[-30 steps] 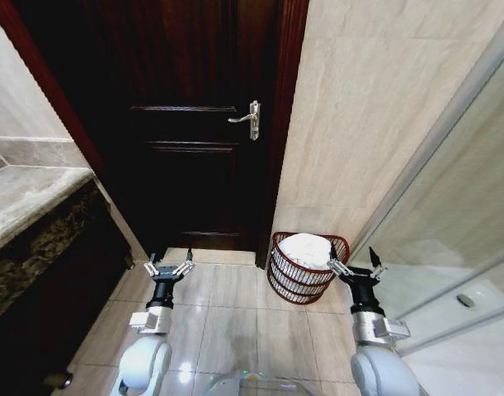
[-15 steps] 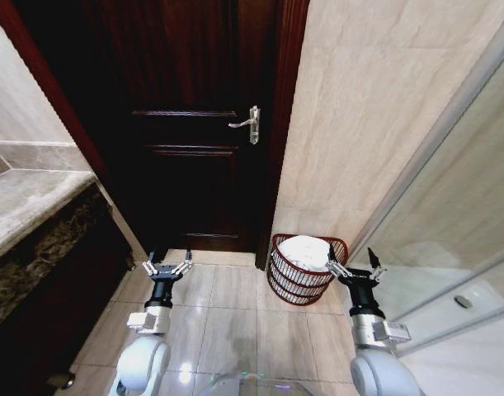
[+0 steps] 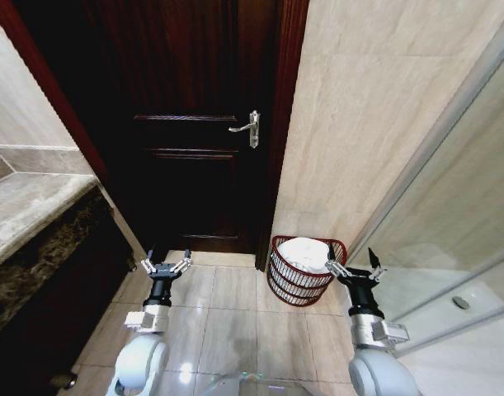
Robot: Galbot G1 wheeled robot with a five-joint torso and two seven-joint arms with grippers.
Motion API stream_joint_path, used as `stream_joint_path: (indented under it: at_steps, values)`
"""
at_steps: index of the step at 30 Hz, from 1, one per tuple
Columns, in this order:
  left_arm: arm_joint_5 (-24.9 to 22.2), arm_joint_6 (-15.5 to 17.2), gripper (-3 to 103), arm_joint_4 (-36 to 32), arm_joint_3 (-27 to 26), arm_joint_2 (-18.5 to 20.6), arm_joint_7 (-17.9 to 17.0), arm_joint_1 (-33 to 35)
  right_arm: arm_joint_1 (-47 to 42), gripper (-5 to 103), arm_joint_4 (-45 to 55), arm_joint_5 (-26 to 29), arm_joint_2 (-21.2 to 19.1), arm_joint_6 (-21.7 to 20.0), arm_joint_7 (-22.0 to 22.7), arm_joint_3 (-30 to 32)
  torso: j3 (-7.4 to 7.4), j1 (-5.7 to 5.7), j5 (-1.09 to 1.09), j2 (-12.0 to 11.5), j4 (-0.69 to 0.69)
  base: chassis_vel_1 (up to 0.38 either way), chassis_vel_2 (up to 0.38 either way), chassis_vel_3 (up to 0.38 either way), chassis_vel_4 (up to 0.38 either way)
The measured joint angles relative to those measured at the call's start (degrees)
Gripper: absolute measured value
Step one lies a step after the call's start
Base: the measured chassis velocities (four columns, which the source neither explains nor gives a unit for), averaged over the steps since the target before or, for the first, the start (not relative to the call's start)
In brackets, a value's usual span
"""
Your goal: Discard the used towel into the hamper.
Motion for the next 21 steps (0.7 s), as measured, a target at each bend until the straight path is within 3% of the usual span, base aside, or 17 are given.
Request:
stream_joint_path:
  at_steps: [21]
  values:
    - [0.1,-0.1,100,-0.1,-0.4,0.2,0.0,-0.3,0.9,100,-0.6,0.4,0.1,-0.2,-0.3,0.5,2.29,1.68,0.0,4.0,0.0,0.0,0.0,0.0,0.0]
